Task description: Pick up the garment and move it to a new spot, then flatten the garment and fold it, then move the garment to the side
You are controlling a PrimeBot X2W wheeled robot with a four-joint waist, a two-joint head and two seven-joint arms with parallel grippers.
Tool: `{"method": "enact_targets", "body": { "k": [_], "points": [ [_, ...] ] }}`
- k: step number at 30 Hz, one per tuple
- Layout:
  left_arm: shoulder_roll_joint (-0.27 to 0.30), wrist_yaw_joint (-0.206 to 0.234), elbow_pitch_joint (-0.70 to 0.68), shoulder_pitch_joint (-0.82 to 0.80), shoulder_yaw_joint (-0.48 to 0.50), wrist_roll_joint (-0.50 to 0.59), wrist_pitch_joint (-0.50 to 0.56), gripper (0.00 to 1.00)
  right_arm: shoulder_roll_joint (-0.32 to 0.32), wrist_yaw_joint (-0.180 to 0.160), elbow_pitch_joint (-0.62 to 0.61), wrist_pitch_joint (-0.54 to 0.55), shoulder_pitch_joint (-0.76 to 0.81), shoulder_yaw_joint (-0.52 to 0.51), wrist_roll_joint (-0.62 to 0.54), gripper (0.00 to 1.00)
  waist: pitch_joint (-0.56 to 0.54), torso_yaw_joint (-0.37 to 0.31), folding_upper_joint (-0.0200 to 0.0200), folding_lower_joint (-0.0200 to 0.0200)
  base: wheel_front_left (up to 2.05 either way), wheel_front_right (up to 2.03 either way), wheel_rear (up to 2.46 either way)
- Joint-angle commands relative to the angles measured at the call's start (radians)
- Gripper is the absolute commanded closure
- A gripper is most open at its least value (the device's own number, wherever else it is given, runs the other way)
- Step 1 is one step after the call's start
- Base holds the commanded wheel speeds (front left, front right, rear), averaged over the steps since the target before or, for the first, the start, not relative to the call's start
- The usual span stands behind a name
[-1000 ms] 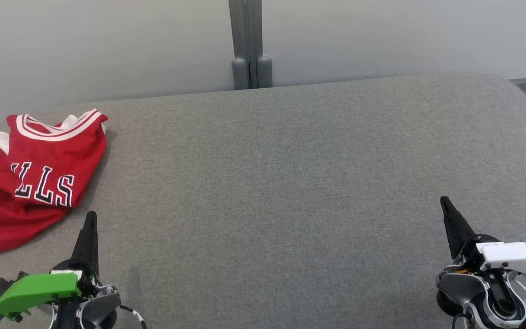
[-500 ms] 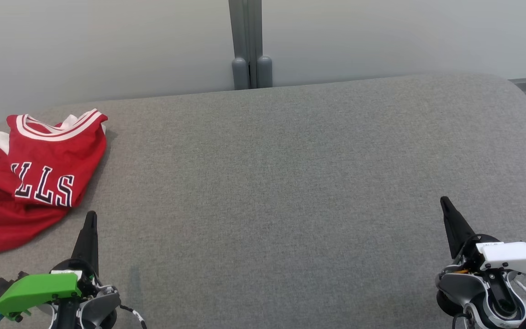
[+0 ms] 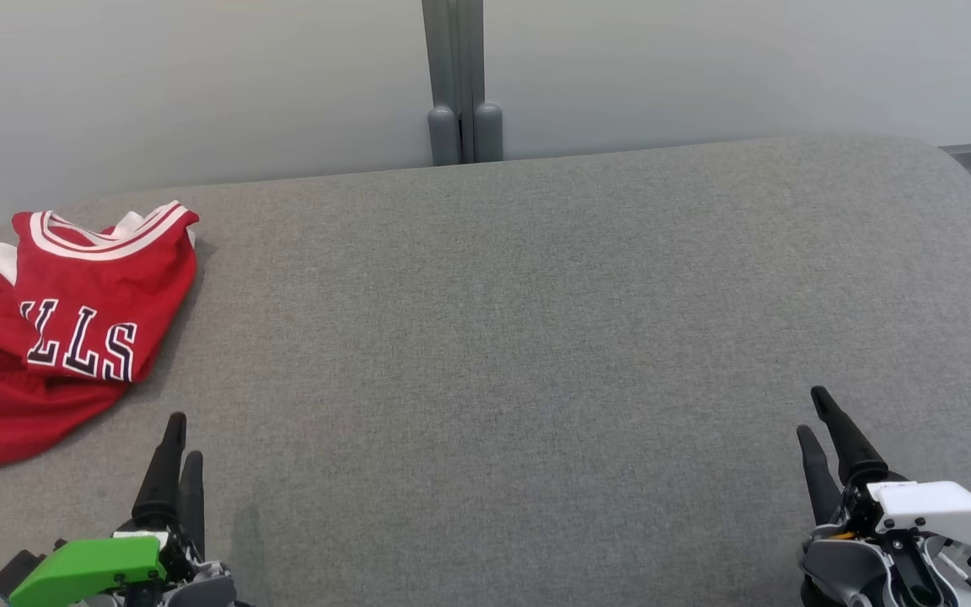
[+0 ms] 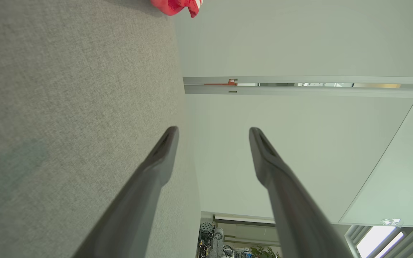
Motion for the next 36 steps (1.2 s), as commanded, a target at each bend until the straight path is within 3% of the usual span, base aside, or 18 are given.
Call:
{"method": "enact_targets", "body": {
  "k": [1,13,27,36],
  "points": [
    [0.0,0.0,-0.004,-0.001,-0.004,0.001,-0.004,0.0,0.0,0.0,-0.002,-0.004,-0.001,0.004,0.0,0.0,0.001,0.0,0.0,0.0,0.0,0.0,0.0],
    [0.003,-0.001,-0.049,0.008,-0.04,0.105,-0.064,0.0,-0.003,0.0,-0.011,-0.064,-0.011,0.055,-0.114,0.0,0.001,-0.001,0.0,0.0,0.0,0.0,0.0],
    [0.004,0.007,-0.13,0.02,-0.049,0.435,-0.125,0.0,-0.004,0.0,-0.057,-0.125,-0.014,0.105,-0.485,0.0,-0.001,-0.003,0.0,0.0,0.0,0.0,0.0],
    [0.006,0.029,-0.168,0.036,-0.084,0.609,-0.158,0.0,-0.005,0.0,-0.081,-0.159,-0.013,0.145,-0.662,0.0,-0.002,-0.006,0.0,0.0,0.0,0.0,0.0]
  ]
}}
